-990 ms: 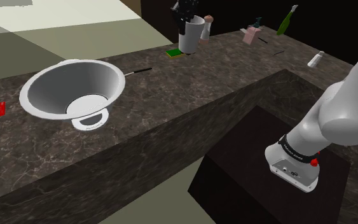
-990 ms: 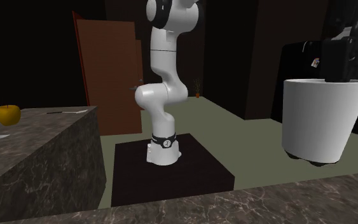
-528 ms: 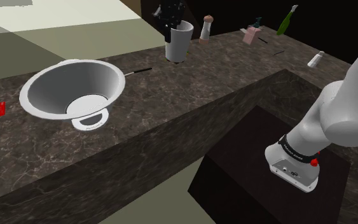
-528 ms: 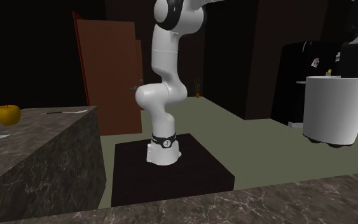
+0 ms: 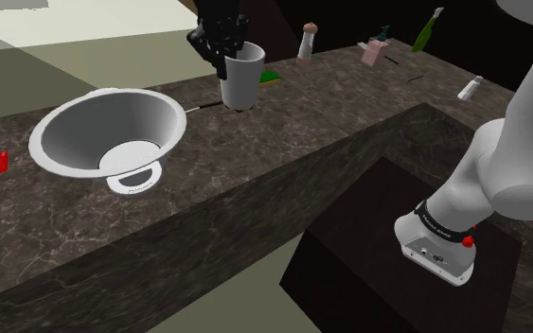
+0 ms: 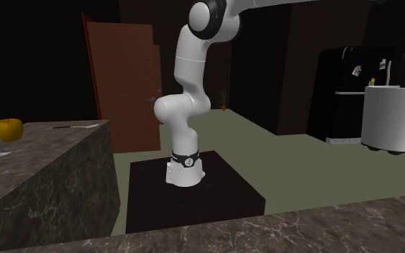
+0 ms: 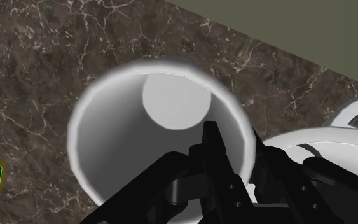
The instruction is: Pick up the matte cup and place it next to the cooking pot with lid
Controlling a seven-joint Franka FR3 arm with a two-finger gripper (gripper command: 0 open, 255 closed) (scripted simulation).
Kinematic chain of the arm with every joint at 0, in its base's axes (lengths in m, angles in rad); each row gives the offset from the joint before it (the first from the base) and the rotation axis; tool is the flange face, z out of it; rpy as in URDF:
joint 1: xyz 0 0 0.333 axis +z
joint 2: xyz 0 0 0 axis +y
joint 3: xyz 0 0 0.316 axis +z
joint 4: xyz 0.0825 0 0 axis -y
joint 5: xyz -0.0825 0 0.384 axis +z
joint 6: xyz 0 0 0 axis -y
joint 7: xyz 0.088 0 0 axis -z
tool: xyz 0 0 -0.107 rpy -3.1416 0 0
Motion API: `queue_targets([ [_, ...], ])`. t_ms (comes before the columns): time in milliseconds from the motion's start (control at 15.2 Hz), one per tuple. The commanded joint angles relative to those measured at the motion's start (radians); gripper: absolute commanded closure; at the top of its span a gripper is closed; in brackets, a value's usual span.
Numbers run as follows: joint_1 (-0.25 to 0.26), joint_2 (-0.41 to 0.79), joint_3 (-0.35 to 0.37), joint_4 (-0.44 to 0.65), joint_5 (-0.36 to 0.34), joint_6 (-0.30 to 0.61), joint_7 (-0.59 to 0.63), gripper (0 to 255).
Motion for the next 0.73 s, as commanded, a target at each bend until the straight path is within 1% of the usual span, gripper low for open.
queue_targets([
  [0, 0.006, -0.001, 0.004, -0.024, 0.0, 0.023, 0.014, 255],
  [660, -0.002, -0.013, 0.001, -0.176, 0.002, 0.163, 0.021, 255],
])
